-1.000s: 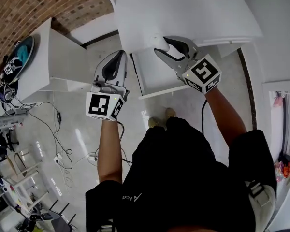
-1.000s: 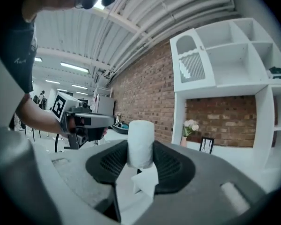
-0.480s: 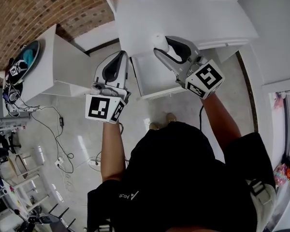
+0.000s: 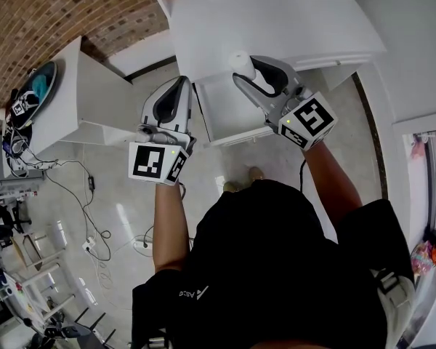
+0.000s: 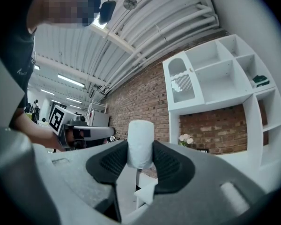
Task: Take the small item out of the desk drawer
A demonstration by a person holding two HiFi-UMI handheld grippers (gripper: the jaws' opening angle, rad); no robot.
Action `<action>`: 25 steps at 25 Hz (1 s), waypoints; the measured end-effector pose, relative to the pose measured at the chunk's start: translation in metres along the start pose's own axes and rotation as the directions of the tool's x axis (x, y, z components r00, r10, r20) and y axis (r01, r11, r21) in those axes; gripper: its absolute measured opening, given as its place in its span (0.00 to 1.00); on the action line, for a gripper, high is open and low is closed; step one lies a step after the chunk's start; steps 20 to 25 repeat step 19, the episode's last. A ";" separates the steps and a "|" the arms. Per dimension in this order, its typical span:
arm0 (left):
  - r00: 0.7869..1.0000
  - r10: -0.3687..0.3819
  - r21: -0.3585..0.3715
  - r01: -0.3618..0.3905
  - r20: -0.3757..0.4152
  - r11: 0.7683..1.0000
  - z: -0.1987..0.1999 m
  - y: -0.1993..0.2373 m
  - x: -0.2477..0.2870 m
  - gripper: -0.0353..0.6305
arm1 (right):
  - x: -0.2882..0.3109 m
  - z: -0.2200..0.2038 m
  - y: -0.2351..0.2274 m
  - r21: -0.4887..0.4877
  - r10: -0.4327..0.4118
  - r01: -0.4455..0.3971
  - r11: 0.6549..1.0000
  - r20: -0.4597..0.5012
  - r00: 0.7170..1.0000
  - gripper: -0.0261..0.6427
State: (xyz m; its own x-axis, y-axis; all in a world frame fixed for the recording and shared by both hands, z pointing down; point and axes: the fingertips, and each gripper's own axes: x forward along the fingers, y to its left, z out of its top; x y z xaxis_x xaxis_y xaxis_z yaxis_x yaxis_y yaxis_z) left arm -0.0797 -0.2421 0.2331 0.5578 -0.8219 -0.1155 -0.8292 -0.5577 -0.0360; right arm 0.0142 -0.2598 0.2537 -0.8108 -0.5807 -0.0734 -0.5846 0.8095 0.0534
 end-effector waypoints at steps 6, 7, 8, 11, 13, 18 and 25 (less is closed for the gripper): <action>1.000 0.000 0.002 0.000 0.008 1.000 0.001 -0.002 0.000 0.05 | -0.005 -0.002 -0.002 0.017 -0.011 0.011 1.000 0.013 1.000 0.28; 1.000 0.000 0.003 0.000 0.009 1.000 0.001 -0.005 0.000 0.05 | -0.008 -0.002 -0.003 0.014 -0.014 0.014 1.000 0.012 1.000 0.28; 1.000 0.001 0.003 -0.001 0.009 1.000 0.001 -0.006 -0.001 0.05 | -0.010 -0.002 -0.003 0.012 -0.016 0.016 1.000 0.011 1.000 0.28; 1.000 0.001 0.004 -0.001 0.007 1.000 -0.001 -0.006 0.000 0.05 | -0.010 -0.003 -0.004 0.014 -0.020 0.019 1.000 0.009 1.000 0.28; 1.000 0.002 0.005 -0.002 0.006 1.000 -0.002 -0.006 0.000 0.05 | -0.011 -0.005 -0.005 0.025 -0.022 0.022 0.999 0.013 1.000 0.28; 1.000 0.003 0.007 -0.003 0.008 1.000 0.002 -0.006 -0.001 0.05 | -0.011 -0.002 -0.003 0.002 -0.014 0.014 1.000 0.006 1.000 0.28; 1.000 0.003 0.008 -0.003 0.008 1.000 0.002 -0.006 -0.001 0.05 | -0.010 -0.001 -0.002 -0.009 -0.011 0.011 1.000 0.002 1.000 0.28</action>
